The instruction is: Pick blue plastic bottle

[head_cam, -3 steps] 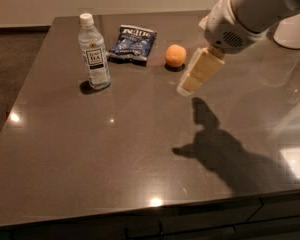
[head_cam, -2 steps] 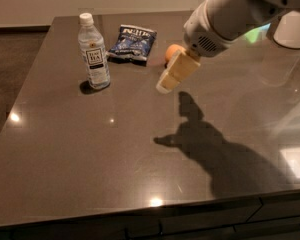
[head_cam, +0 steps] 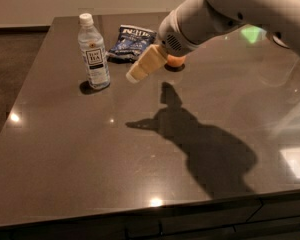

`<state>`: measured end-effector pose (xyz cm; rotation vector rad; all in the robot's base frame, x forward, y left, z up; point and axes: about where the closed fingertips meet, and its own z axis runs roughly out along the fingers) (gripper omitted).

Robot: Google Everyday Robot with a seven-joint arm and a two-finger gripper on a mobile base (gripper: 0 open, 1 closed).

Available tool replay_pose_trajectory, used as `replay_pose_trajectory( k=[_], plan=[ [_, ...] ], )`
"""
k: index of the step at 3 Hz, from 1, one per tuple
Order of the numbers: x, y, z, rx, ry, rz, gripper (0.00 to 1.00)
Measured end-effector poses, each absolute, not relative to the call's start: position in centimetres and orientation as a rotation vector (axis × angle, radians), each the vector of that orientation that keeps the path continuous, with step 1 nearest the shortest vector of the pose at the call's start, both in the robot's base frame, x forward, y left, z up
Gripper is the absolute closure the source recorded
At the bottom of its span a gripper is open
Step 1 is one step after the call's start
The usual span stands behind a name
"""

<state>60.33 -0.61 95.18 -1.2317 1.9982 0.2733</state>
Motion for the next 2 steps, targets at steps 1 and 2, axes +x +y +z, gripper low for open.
replay_pose_trajectory(
  k=[1, 2],
  plan=[
    [61.9, 2.1, 94.8, -1.145, 2.001, 0.332, 0.00],
    [63.1, 5.4, 94.3, -1.124, 1.958, 0.359, 0.00]
  ],
)
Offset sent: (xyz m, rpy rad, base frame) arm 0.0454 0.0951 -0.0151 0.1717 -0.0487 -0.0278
